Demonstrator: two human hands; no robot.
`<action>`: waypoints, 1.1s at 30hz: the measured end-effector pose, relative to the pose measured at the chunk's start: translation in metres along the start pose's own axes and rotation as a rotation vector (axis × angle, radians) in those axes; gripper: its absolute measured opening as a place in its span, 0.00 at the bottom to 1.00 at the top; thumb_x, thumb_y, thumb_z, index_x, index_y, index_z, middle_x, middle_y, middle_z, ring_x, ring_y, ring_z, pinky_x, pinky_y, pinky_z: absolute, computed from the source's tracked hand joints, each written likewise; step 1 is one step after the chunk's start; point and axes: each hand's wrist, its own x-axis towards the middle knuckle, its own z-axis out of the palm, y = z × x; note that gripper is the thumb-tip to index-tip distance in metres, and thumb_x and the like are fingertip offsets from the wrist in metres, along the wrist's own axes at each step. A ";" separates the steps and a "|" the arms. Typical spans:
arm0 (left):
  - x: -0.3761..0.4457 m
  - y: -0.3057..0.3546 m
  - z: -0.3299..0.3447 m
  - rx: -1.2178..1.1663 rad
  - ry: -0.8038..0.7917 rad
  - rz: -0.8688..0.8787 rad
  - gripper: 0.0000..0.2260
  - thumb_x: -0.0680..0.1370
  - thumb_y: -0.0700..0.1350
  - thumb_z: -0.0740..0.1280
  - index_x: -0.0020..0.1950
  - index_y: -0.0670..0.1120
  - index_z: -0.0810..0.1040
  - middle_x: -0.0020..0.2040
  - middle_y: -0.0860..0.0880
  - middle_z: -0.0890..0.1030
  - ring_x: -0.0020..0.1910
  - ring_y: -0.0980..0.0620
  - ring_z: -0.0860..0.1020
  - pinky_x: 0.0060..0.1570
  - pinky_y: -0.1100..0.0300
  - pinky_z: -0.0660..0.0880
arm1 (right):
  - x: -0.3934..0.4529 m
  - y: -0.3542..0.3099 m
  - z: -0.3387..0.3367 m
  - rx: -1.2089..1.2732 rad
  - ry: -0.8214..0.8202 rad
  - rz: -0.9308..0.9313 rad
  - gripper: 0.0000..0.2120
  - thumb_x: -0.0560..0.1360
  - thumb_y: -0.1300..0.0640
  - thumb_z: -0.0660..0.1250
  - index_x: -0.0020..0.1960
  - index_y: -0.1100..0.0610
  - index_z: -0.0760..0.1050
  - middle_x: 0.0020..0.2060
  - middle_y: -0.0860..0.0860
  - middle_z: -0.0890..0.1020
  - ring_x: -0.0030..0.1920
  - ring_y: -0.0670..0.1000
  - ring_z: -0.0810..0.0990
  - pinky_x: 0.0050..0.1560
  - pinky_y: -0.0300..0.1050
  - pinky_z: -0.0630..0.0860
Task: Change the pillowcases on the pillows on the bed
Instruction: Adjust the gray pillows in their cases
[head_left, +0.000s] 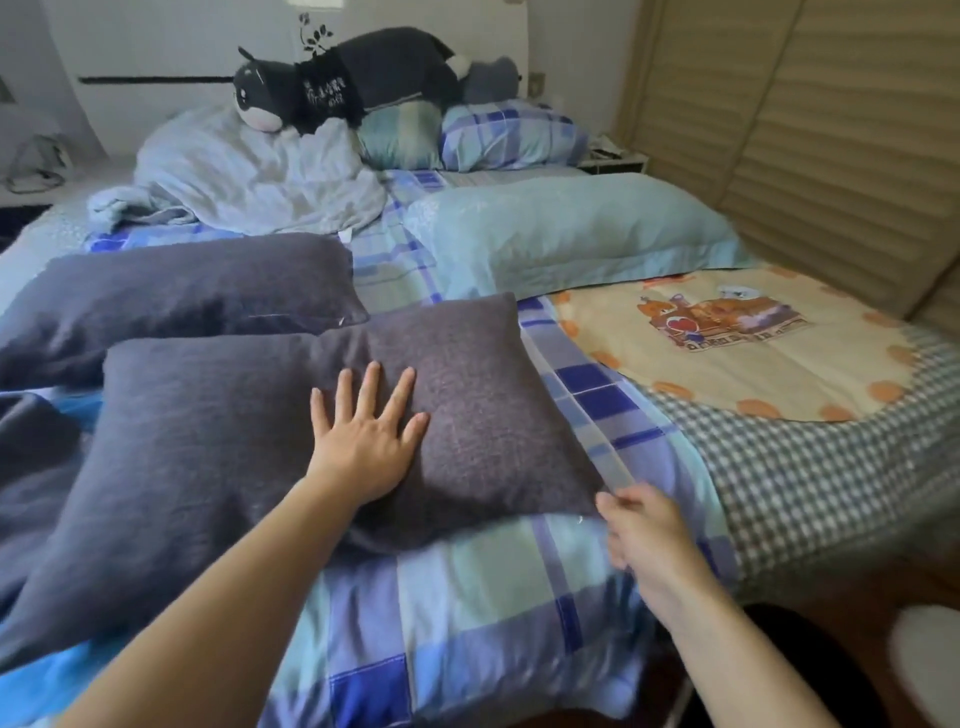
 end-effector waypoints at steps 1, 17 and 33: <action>-0.004 -0.001 0.000 0.013 0.008 0.010 0.29 0.80 0.69 0.39 0.81 0.65 0.42 0.83 0.50 0.49 0.82 0.42 0.46 0.76 0.36 0.41 | -0.005 0.002 -0.008 -0.065 0.105 -0.029 0.09 0.79 0.63 0.63 0.42 0.54 0.71 0.33 0.53 0.74 0.32 0.55 0.73 0.35 0.50 0.71; -0.018 -0.144 -0.122 0.059 -0.024 -0.107 0.38 0.74 0.76 0.38 0.70 0.59 0.71 0.72 0.53 0.75 0.71 0.47 0.73 0.70 0.46 0.68 | 0.033 -0.145 0.175 -1.283 -0.248 -0.733 0.36 0.78 0.30 0.40 0.73 0.50 0.68 0.72 0.55 0.72 0.73 0.58 0.67 0.76 0.64 0.51; 0.092 -0.173 0.023 0.002 -0.281 -0.258 0.50 0.70 0.79 0.36 0.75 0.44 0.66 0.75 0.43 0.68 0.76 0.44 0.62 0.76 0.50 0.56 | 0.133 -0.129 0.283 -1.480 -0.407 -0.594 0.40 0.80 0.32 0.40 0.78 0.60 0.56 0.78 0.59 0.61 0.79 0.53 0.55 0.78 0.57 0.41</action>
